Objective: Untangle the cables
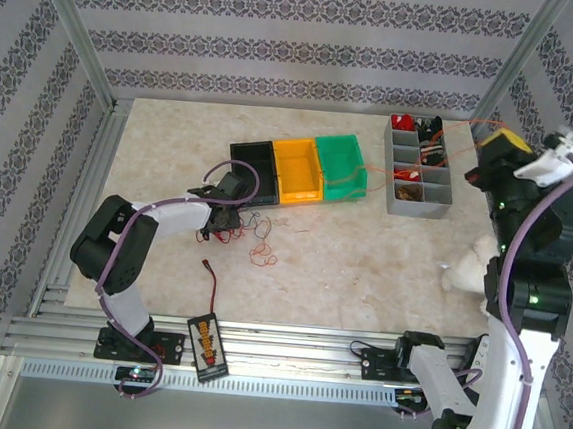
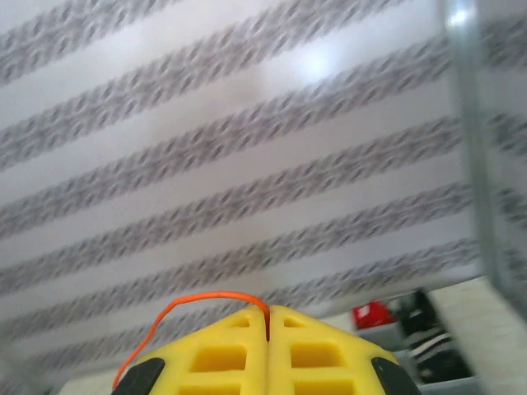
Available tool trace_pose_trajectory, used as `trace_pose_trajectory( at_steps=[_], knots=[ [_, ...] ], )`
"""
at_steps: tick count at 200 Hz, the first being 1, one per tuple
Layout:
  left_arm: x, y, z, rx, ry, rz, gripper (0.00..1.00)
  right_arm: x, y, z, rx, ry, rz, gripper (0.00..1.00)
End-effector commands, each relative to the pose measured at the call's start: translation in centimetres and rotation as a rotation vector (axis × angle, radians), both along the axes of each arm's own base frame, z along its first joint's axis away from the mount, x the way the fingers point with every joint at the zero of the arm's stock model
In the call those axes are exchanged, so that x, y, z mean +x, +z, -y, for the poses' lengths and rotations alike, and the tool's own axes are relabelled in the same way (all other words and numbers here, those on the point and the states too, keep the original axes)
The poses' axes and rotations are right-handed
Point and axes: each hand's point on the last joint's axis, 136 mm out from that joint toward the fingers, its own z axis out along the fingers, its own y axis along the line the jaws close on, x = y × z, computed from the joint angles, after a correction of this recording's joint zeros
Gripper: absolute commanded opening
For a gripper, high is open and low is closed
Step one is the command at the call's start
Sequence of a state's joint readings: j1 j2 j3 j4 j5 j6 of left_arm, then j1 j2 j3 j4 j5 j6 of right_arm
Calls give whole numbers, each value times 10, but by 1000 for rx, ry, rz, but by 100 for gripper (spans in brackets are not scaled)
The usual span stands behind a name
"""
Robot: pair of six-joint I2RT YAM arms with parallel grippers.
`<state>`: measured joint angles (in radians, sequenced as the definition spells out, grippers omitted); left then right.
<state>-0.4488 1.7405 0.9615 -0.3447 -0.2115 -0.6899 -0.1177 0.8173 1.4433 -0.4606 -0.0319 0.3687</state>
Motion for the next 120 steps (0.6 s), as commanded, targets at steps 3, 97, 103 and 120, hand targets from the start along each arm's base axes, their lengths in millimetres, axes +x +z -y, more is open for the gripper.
trace_pose_trajectory(
  at_steps=[3,97,103,120],
  knots=[
    [-58,-56,-27,56,49,-258,0,-22,-3,51,-13,-302,-13,2],
    [-24,-28,59,-241,-283,-83,0,13,1,-9,40,87,-25,3],
    [-22,-22,69,-279,-321,-62,0,16,3,-12,45,105,-23,4],
    [-20,-9,94,-384,-414,-14,0,25,14,-23,53,160,-2,4]
  ],
)
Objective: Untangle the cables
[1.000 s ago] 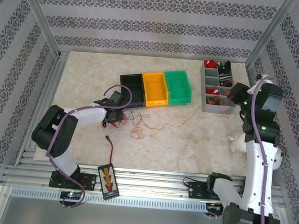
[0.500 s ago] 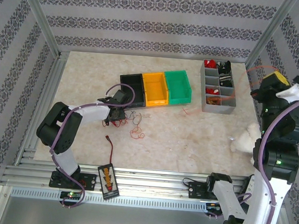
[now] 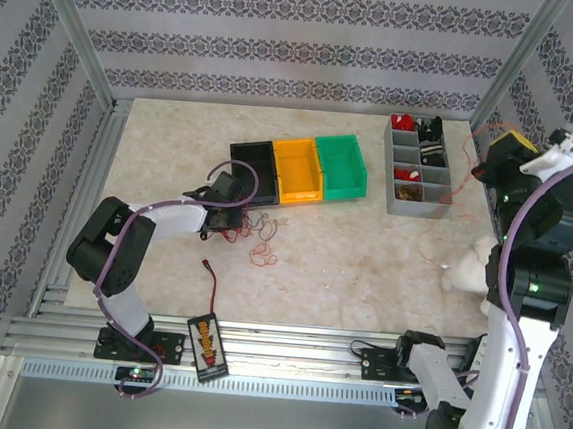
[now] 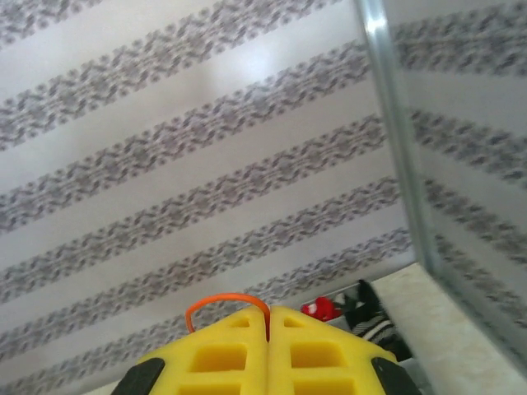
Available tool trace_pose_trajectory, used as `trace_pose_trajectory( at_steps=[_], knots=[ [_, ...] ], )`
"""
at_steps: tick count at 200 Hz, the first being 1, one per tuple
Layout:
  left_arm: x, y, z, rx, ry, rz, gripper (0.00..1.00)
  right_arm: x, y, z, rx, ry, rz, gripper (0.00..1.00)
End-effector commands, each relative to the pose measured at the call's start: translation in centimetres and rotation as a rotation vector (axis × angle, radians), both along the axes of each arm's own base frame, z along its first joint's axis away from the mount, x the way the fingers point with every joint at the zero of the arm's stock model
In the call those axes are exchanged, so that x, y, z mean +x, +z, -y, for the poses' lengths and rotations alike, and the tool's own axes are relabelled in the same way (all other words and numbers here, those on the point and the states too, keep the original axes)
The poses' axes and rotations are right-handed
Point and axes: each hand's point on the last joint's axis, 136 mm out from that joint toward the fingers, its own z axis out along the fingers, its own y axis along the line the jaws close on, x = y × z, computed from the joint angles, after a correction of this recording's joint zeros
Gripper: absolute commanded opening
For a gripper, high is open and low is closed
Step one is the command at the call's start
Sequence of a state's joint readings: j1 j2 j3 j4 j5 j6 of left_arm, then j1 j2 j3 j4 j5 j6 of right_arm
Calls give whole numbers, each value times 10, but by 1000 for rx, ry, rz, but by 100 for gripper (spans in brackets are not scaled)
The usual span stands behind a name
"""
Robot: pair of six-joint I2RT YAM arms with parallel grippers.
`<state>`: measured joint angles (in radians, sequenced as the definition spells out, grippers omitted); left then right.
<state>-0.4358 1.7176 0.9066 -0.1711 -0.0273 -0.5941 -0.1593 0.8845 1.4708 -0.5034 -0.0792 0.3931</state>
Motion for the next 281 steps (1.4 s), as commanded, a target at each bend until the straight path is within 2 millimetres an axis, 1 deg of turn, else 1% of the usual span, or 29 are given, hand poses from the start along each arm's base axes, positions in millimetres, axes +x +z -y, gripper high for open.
trace_pose_trajectory(
  at_steps=[1,11,26,53,82,106,121,135,148,164,188,209,232,252,266,281],
  knots=[
    [-29,-12,62,-208,-280,-59,0,4,30,-29,27,155,82,4],
    [-27,-6,70,-244,-308,-44,0,12,36,-37,48,199,96,4],
    [-26,-1,80,-279,-343,-29,0,26,46,-56,86,292,114,4],
    [-23,-2,81,-263,-339,-37,0,50,60,-90,68,390,128,4],
    [-22,-13,63,-177,-268,-57,0,78,69,-134,13,475,129,4],
    [-23,-18,54,-142,-234,-59,0,107,65,-170,-17,539,106,4],
    [-23,-20,47,-111,-210,-64,0,121,64,-195,-43,577,99,3],
    [-25,-21,40,-83,-187,-68,0,135,63,-213,-73,594,95,3],
    [-27,-24,33,-55,-162,-73,0,146,63,-223,-88,598,89,3],
    [-30,-27,20,-12,-116,-83,0,159,61,-230,-83,599,78,3],
    [-34,-29,10,7,-86,-88,0,170,59,-242,-69,623,75,3],
    [-36,-27,5,10,-70,-76,0,181,47,-255,-50,648,44,4],
    [-37,-25,3,12,-62,-66,0,193,21,-274,-60,670,-14,3],
    [-38,-25,-1,25,-50,-65,0,207,-17,-290,-90,669,-96,3],
    [-39,-23,-4,34,-41,-61,0,216,-50,-300,-119,662,-159,3],
    [-40,-21,-7,38,-32,-56,0,225,-83,-307,-154,636,-222,2]
  ],
)
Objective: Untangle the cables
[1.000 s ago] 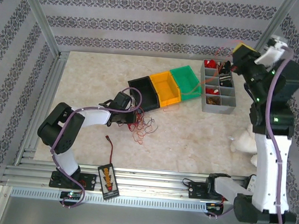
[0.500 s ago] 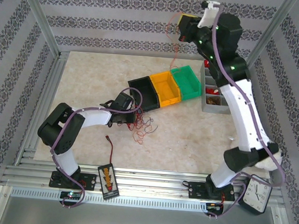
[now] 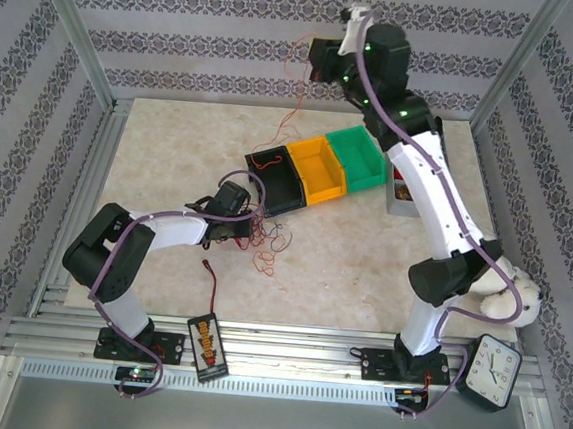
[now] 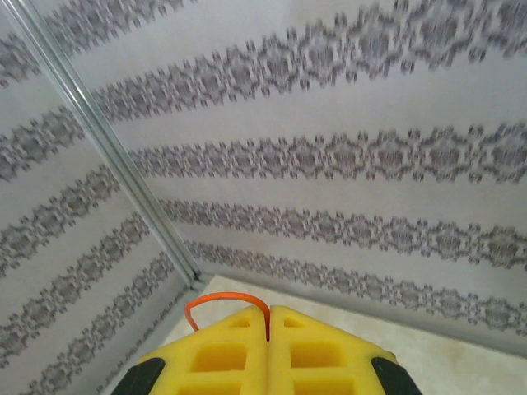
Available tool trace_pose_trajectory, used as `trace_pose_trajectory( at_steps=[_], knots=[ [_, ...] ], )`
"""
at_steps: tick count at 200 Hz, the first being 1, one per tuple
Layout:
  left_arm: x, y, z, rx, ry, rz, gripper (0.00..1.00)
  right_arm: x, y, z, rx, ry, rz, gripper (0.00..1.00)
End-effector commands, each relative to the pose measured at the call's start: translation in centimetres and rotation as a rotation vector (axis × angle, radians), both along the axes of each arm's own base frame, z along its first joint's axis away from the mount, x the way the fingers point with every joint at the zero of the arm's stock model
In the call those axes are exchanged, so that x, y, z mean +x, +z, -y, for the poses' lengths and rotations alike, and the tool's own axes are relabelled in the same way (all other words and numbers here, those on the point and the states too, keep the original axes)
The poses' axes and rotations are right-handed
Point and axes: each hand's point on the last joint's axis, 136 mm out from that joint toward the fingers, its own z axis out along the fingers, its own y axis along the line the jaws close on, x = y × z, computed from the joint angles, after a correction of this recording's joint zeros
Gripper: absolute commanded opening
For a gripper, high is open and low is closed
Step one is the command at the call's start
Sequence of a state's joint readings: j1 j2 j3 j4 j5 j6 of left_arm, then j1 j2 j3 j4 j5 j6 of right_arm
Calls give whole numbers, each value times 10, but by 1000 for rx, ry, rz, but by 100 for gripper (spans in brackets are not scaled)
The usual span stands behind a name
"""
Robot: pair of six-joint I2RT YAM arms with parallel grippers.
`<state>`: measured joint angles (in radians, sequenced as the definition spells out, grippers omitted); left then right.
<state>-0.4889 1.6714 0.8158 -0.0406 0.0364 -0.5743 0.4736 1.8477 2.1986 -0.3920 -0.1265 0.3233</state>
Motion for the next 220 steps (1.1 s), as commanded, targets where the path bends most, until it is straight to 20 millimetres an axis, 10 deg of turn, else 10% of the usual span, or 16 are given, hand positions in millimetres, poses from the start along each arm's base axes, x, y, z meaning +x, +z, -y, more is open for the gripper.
trace_pose_trajectory(
  at_steps=[1,117,220],
  knots=[
    [-27,-23,-36,119,71,-109,0,18,-59,-11,-106,-46,-84,2],
    [-26,-26,-37,124,85,-130,0,45,-221,-15,-198,-120,-396,0],
    [-25,-26,-35,124,69,-128,0,17,-349,-47,-319,-94,-623,0]
  ],
)
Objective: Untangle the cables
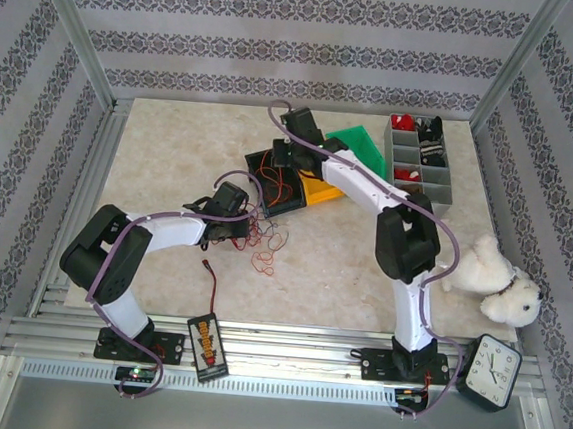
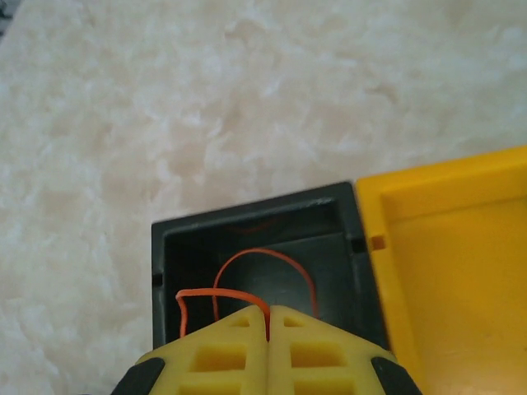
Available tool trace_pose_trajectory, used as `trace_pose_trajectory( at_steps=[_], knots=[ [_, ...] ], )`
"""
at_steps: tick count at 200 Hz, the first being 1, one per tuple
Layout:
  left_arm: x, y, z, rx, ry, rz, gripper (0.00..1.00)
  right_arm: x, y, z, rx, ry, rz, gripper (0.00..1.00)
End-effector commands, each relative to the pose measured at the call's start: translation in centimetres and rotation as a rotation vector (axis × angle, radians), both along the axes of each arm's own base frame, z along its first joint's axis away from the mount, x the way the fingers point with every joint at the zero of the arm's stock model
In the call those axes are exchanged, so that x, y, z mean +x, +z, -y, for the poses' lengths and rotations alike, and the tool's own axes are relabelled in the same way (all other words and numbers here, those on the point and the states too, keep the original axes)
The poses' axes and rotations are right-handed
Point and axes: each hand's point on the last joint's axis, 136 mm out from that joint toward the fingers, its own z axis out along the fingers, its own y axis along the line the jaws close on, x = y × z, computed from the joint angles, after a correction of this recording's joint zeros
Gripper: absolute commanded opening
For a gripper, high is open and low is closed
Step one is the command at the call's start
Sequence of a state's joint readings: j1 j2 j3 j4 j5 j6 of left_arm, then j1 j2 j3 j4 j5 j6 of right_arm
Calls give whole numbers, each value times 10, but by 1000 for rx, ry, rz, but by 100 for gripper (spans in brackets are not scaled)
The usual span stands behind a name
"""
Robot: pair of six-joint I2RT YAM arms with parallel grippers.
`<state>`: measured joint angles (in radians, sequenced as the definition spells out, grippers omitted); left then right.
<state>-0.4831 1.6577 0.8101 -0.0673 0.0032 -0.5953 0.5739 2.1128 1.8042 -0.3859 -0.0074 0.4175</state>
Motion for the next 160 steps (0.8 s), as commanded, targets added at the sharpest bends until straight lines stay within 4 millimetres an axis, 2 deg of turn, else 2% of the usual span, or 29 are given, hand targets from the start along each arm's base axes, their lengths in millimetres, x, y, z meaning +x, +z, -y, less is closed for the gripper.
trace_pose_trajectory(
  at_steps=[1,53,76,84,106,127,160],
  knots=[
    [-23,-26,-25,99,29,-122,0,3,-21,3,-30,-38,-32,0],
    [-24,-23,-26,98,33,-116,0,33,-34,15,-120,-118,-31,0],
    [-23,-21,-26,93,31,-115,0,35,-33,16,-131,-139,-19,3],
    [-23,-20,-25,92,32,-113,0,33,-30,15,-123,-136,-15,9],
    [-23,-18,-25,87,33,-112,0,25,-11,10,-90,-128,26,40],
    [-23,-17,-25,85,36,-112,0,17,17,12,-73,-127,93,55],
    [-23,-16,-25,80,39,-110,0,-11,43,27,-109,-128,149,58]
  ],
)
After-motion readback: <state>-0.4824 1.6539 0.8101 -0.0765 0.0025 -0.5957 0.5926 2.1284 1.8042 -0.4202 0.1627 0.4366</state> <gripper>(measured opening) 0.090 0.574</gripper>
